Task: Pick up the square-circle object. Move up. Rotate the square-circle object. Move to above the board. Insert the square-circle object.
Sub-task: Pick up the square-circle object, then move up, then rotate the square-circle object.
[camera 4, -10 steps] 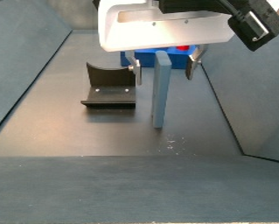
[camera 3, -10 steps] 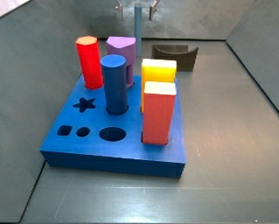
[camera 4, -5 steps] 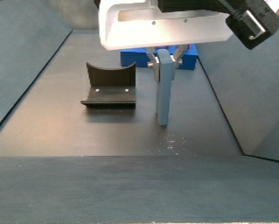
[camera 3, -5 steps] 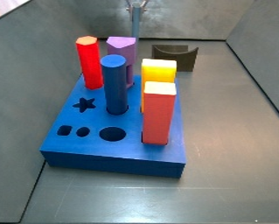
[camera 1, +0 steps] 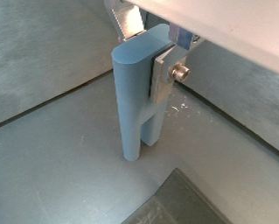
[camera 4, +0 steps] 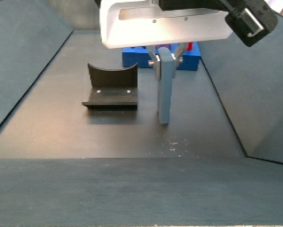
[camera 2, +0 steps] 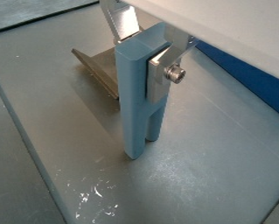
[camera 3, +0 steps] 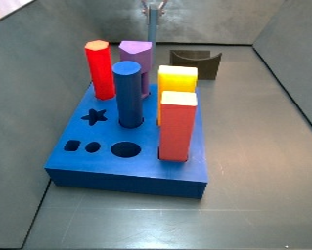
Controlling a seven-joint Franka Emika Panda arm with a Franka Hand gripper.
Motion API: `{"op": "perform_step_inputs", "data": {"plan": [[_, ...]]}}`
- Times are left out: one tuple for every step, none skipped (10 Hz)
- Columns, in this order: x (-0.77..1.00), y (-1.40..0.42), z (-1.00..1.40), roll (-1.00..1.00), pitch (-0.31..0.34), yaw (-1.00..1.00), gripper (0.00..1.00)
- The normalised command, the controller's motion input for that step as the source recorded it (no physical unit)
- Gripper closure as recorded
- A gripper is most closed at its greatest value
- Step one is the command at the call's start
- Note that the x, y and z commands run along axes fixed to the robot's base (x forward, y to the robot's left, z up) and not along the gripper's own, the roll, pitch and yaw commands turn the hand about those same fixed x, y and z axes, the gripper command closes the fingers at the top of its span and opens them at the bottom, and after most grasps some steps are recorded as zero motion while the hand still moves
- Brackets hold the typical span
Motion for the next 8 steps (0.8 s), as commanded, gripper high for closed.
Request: {"op": "perform_step_inputs", "data": {"plan": [[0.00,0.00,0.00,0.00,0.000,0.00,1.00],[0.00,0.00,0.00,0.00,0.000,0.00,1.00],[0.00,0.00,0.83,0.00,0.000,0.00,1.00],[-0.01,0.02,0.83,0.00,0.007,0.01,1.00],[-0.04,0.02,0.71,-0.01,0.043,0.01,1.00],[-0.03,0.01,0.56,0.00,0.052,0.01,1.00],[-0.01,0.01,0.34,0.02,0.062,0.00,1.00],[-0.55,-1.00,0.93,0.00,0.000,0.00,1.00]]}}
